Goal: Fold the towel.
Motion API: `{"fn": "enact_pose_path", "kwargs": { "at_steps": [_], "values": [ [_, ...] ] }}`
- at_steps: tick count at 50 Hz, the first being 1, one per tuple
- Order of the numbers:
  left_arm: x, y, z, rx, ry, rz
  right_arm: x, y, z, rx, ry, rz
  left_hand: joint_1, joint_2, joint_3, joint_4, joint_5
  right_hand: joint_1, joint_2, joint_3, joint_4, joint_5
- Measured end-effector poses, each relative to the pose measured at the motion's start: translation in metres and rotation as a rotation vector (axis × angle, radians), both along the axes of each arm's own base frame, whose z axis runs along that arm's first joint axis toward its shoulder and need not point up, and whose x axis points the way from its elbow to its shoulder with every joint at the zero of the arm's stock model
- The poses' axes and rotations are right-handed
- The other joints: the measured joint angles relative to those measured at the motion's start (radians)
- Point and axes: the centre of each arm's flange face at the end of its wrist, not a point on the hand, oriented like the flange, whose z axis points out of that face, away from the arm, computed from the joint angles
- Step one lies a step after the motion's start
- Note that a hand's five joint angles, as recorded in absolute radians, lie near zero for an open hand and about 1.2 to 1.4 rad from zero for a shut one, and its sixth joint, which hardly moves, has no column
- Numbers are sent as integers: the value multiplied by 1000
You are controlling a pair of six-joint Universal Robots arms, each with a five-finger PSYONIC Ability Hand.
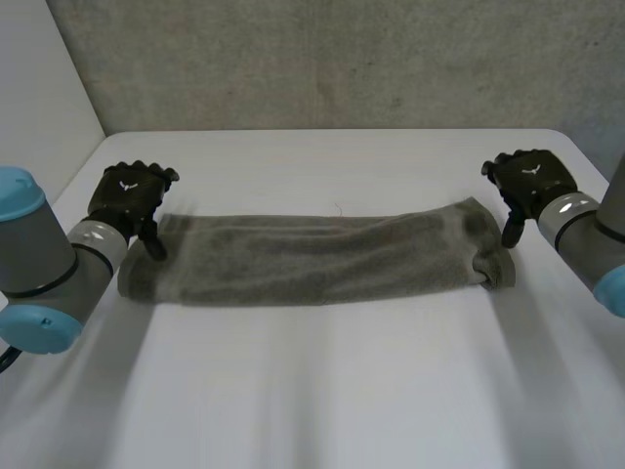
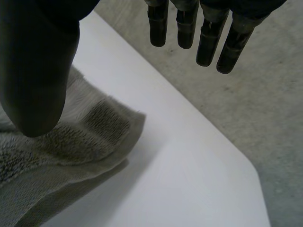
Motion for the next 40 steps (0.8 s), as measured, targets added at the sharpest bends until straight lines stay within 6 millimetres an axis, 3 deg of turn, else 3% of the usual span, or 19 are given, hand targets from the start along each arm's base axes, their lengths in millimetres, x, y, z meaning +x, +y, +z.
{"fn": "enact_pose_path", "kwargs": {
  "at_steps": [5, 10, 18, 23, 28, 35, 40],
  "values": [
    [0, 0, -6, 5, -2, -1, 3, -3, -24, 47, 28, 14, 0, 0, 0, 0, 0, 60, 43, 48, 41, 63],
    [0, 2, -10, 17, -4, -2, 2, 5, -44, 110, 46, 17, 0, 0, 0, 0, 0, 257, 252, 262, 250, 277],
    [-2, 5, -12, 26, -5, -7, -2, 20, -60, 181, 62, 8, 0, 0, 0, 0, 0, 446, 431, 438, 417, 441],
    [-3, 9, -13, 30, -6, -13, -5, 19, -62, 186, 62, 0, 0, 0, 0, 0, 0, 806, 804, 799, 790, 809],
    [-4, 12, -14, 25, -6, -15, -7, 17, -61, 179, 62, -10, 0, 0, 0, 0, 0, 1036, 1025, 1071, 1068, 1073],
    [-3, 14, -15, 19, -6, -15, -11, 19, -52, 164, 65, -18, 0, 0, 0, 0, 0, 1038, 1026, 1089, 1086, 1079],
    [-3, 14, -15, 19, -6, -16, -36, 16, -42, 150, 107, -60, 0, 0, 0, 0, 0, 1039, 1026, 1089, 1086, 1079]
  ]
}}
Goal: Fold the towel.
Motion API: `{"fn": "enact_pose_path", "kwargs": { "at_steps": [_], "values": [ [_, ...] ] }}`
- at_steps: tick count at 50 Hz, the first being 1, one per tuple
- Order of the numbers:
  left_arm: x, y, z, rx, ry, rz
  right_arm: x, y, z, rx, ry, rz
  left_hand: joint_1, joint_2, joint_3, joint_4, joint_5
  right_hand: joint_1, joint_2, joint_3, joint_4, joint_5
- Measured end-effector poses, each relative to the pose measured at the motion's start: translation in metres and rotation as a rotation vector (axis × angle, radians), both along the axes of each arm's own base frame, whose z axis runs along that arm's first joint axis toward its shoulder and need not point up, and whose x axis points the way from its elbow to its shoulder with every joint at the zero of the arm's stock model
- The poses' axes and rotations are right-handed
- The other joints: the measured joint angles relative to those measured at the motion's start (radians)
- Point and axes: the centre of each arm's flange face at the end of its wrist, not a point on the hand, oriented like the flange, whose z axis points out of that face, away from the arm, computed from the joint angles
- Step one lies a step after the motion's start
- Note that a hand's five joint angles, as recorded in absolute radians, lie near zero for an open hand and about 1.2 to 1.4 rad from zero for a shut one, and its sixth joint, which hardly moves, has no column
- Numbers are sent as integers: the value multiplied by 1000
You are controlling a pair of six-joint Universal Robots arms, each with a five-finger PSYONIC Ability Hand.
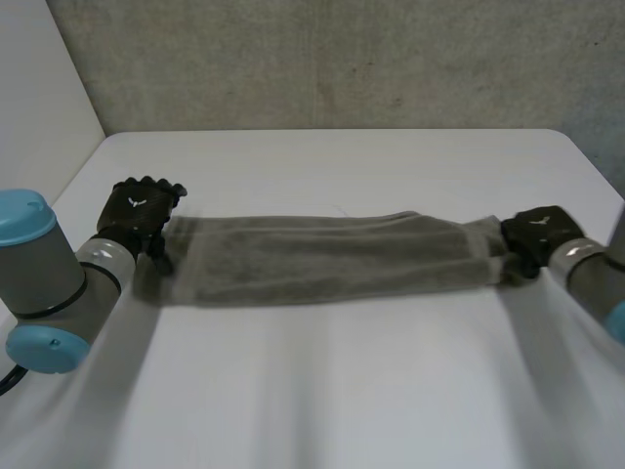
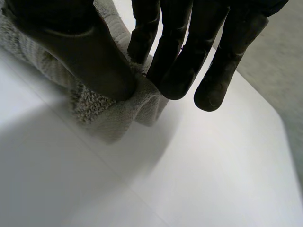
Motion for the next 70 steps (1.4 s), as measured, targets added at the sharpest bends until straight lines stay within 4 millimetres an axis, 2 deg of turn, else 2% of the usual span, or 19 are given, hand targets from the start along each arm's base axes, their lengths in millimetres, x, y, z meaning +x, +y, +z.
{"fn": "enact_pose_path", "kwargs": {
  "at_steps": [7, 11, 15, 23, 27, 32, 34, 35, 37, 38, 40, 45, 47, 49, 51, 54, 59, 62, 70],
  "values": [
    [0, 0, 0, 0, 0, -1, -68, -18, 12, -39, 168, -105, 0, 0, -3, 0, 0, 6, 0, 0, 0, 0],
    [-1, 1, 1, -1, 0, -3, -88, -26, 24, -66, 209, -136, 0, 0, -4, 0, -1, 6, 0, 0, 0, 0],
    [-2, 2, 2, -3, 1, -7, -93, -29, 36, -73, 171, -145, -6, 0, -4, 0, -1, 6, 0, 0, 0, 0],
    [-4, 6, 4, -6, 1, -14, -80, -30, 66, -135, 56, -132, -9, -10, -9, -7, -6, 10, 6, 0, 0, 0],
    [-4, 7, 6, -10, 2, -15, -49, -27, 98, -230, 29, -62, -10, -10, -10, -7, -7, 10, 6, 0, 0, 0],
    [-4, 7, 7, -13, 3, -15, 24, -1, 134, -341, -15, 117, -10, -10, -14, -7, -10, 10, 7, 1, 0, 0],
    [-5, 7, 7, -13, 3, -16, 70, 24, 142, -367, -53, 240, -11, -12, -14, -7, -11, 10, 7, 4, 0, 0],
    [-5, 7, 7, -13, 3, -16, 81, 31, 142, -368, -64, 270, -12, -14, -14, -7, -11, 10, 7, 4, 0, 0],
    [-5, 7, 6, -13, 3, -16, 122, 57, 134, -353, -104, 383, -15, -15, -14, -7, -11, 10, 8, 4, 0, 0],
    [-5, 7, 7, -13, 3, -16, 130, 62, 131, -348, -111, 405, -15, -15, -14, -7, -11, 10, 12, 4, 0, 0],
    [-5, 7, 6, -12, 3, -16, 167, 91, 111, -305, -140, 512, -15, -15, -14, -7, -12, 10, 12, 4, 0, 0],
    [-4, 7, 6, -11, 2, -16, 213, 139, 66, -202, -150, 663, -15, -15, -18, -7, -16, 11, 12, 5, 0, 0],
    [-4, 8, 6, -11, 2, -16, 219, 147, 56, -180, -147, 685, -15, -15, -19, -7, -16, -133, -138, -136, -147, -139],
    [-4, 8, 5, -8, 2, -16, 226, 156, 42, -150, -138, 703, -18, -15, -19, -17, -17, -640, -652, -638, -650, -669],
    [-4, 9, 5, -7, 2, -17, 226, 156, 39, -143, -135, 694, -18, -15, -19, -20, -17, -933, -946, -974, -983, -1006],
    [-5, 10, 4, -5, 1, -20, 220, 150, 44, -150, -142, 655, -18, -15, -19, -20, -17, -1021, -1025, -1086, -1086, -1081],
    [-11, 14, 3, -1, 0, -37, 197, 131, 66, -172, -167, 554, -18, -15, -19, -20, -17, -1038, -1025, -1090, -1087, -1081],
    [-18, 21, 4, 0, 1, -62, 169, 119, 77, -164, -194, 466, -18, -15, -20, -20, -17, -1038, -1025, -1090, -1086, -1081],
    [-52, 55, 24, -34, 26, -176, 111, 109, 64, -80, -218, 326, -18, -15, -20, -20, -17, -1039, -1025, -1090, -1087, -1082]
  ]
}}
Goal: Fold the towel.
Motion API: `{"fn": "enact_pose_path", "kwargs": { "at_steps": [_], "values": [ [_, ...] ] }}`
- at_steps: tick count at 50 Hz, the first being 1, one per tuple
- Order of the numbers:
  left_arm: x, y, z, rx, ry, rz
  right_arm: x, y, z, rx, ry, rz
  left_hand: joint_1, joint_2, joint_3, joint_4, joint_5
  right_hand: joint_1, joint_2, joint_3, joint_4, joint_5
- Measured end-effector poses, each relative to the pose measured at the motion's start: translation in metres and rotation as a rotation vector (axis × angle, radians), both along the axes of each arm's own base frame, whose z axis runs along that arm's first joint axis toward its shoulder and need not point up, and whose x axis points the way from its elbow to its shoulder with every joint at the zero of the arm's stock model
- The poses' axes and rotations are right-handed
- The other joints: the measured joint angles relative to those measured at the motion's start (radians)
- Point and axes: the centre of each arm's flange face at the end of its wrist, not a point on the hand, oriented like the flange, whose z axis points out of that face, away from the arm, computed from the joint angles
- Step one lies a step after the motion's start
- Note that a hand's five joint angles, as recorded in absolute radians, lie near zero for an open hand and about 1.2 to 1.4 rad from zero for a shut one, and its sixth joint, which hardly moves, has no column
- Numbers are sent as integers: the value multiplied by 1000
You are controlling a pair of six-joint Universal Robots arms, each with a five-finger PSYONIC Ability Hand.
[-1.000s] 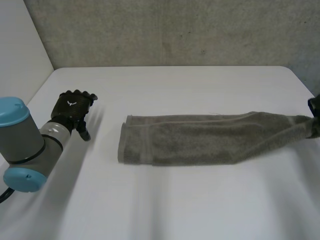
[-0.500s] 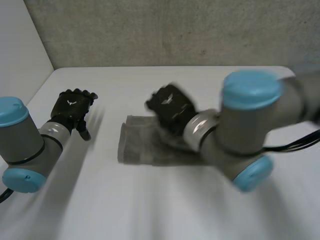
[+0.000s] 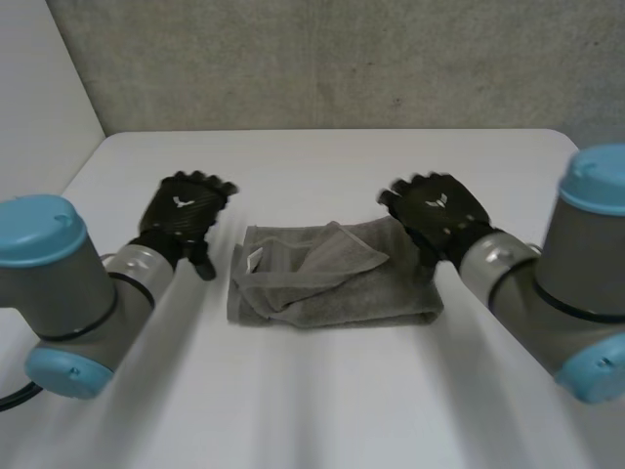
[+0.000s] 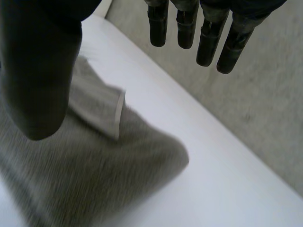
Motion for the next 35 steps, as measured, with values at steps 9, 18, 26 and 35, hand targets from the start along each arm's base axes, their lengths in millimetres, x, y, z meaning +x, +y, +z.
{"fn": "enact_pose_path", "kwargs": {
  "at_steps": [9, 18, 26, 35],
  "values": [
    [-51, 44, 5, 40, 71, -179, -23, 5, -36, 76, 11, -18, 0, 0, 0, 0, 1, 4, 1, 2, 1, 3],
    [-87, 44, -17, 91, 67, -263, -19, 8, -63, 76, 14, -6, 0, 0, 0, 0, 8, 120, 99, 118, 105, 141],
    [-101, 25, -33, 117, 50, -253, -19, 6, -80, 104, 30, -9, 0, 2, 2, 1, 27, 352, 338, 350, 336, 360],
    [-95, 1, -40, 106, 47, -163, -23, 0, -92, 120, 50, -34, 6, 21, 31, 12, 64, 695, 664, 669, 671, 693]
  ]
}}
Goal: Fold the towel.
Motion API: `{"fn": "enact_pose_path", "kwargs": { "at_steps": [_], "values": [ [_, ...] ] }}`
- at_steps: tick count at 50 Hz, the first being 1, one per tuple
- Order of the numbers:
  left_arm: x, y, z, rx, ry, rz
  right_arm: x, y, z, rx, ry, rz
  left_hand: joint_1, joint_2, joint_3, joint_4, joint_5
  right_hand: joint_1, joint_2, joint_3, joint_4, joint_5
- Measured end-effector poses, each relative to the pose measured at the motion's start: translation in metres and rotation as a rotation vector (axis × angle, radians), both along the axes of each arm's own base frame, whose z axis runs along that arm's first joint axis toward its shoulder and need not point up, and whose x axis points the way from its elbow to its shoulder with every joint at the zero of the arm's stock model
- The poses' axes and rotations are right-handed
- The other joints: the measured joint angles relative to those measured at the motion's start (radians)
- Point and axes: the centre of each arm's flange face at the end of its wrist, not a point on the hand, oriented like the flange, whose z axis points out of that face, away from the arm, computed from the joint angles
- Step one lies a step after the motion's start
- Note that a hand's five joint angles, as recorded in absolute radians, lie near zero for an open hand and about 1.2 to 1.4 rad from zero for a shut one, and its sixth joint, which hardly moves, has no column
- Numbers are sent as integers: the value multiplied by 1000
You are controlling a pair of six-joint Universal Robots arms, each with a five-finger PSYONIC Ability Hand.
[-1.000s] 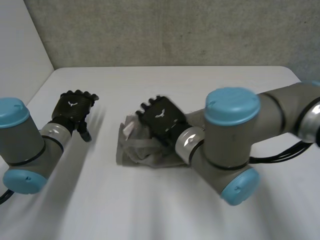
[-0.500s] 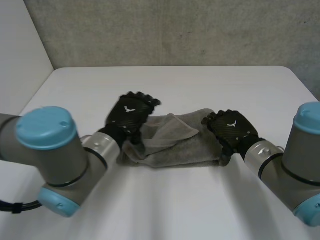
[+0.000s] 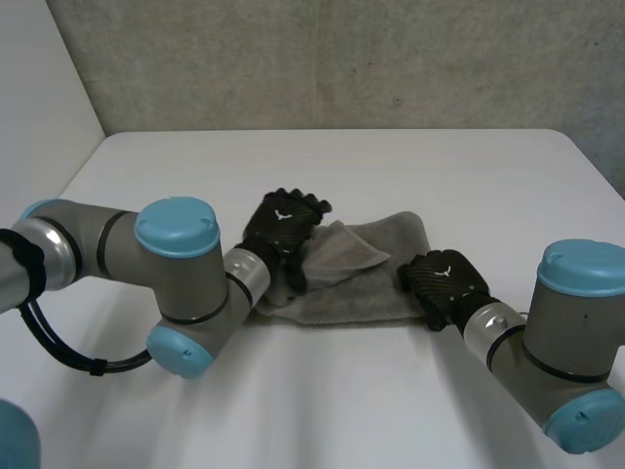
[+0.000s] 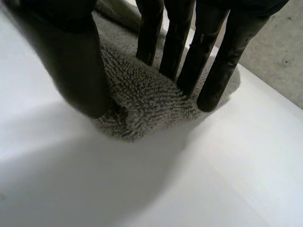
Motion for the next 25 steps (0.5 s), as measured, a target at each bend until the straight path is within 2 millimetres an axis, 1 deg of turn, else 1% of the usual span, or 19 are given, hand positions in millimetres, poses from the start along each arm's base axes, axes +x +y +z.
{"fn": "enact_pose_path", "kwargs": {
  "at_steps": [4, 6, 9, 12, 16, 19, 22, 25],
  "values": [
    [14, -15, -4, -3, -17, 115, -3, -3, -1, -2, 8, -20, 15, 14, 15, 21, 15, 140, 144, 132, 163, 161],
    [23, -22, -6, -4, -30, 190, -4, -5, -1, -5, 13, -32, 17, 14, 16, 23, 17, 222, 250, 267, 275, 272],
    [33, -26, -7, -3, -44, 262, -6, -6, 0, -11, 18, -43, 17, 14, 16, 23, 16, 299, 309, 386, 379, 373],
    [41, -26, -7, 0, -56, 310, -7, -6, 2, -17, 25, -50, 17, 14, 16, 23, 16, 334, 324, 420, 412, 407],
    [47, -19, -4, 9, -68, 331, -8, -4, 7, -34, 55, -44, 17, 14, 15, 23, 16, 345, 327, 424, 413, 410],
    [50, -10, -1, 17, -76, 327, -11, -1, 10, -45, 105, -29, 17, 14, 15, 23, 15, 349, 327, 425, 413, 411],
    [53, 2, 2, 26, -82, 315, -18, 1, 12, -47, 170, -18, 17, 13, 14, 23, 14, 349, 327, 425, 413, 412],
    [55, 16, 7, 33, -87, 296, -29, 1, 14, -42, 241, -14, 16, 12, 13, 21, 11, 349, 327, 425, 413, 413]
  ]
}}
